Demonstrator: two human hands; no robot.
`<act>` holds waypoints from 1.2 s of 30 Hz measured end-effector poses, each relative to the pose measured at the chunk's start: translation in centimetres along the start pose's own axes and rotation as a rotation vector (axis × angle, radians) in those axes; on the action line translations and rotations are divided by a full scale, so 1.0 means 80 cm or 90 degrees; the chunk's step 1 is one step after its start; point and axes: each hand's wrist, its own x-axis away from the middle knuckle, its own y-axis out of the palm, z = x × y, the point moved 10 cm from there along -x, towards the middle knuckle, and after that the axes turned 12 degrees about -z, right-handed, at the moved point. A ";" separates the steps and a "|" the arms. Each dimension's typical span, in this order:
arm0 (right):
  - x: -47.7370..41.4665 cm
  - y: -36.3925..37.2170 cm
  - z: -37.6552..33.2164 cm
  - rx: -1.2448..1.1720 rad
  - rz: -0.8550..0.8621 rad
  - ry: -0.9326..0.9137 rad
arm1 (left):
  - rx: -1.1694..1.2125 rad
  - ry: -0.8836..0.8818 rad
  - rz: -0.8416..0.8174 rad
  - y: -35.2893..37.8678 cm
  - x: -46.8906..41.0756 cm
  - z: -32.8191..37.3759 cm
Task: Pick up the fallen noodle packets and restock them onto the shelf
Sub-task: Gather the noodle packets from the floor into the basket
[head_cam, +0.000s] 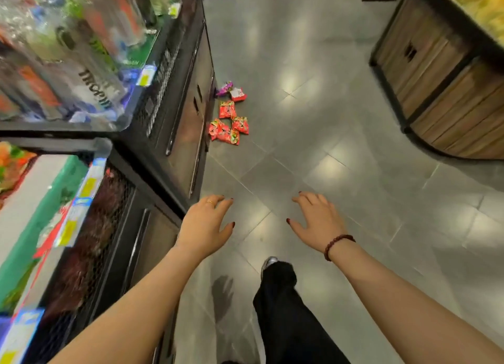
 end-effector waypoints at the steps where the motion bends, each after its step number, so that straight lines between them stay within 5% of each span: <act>1: -0.027 -0.018 0.008 0.000 0.006 0.000 | 0.004 -0.006 -0.006 -0.010 -0.030 -0.007; 20: -0.539 -0.265 0.056 0.021 0.015 -0.030 | 0.053 -0.058 -0.012 -0.158 -0.509 -0.216; 36: -0.954 -0.373 0.073 0.041 -0.105 -0.112 | 0.131 -0.146 -0.015 -0.245 -0.842 -0.385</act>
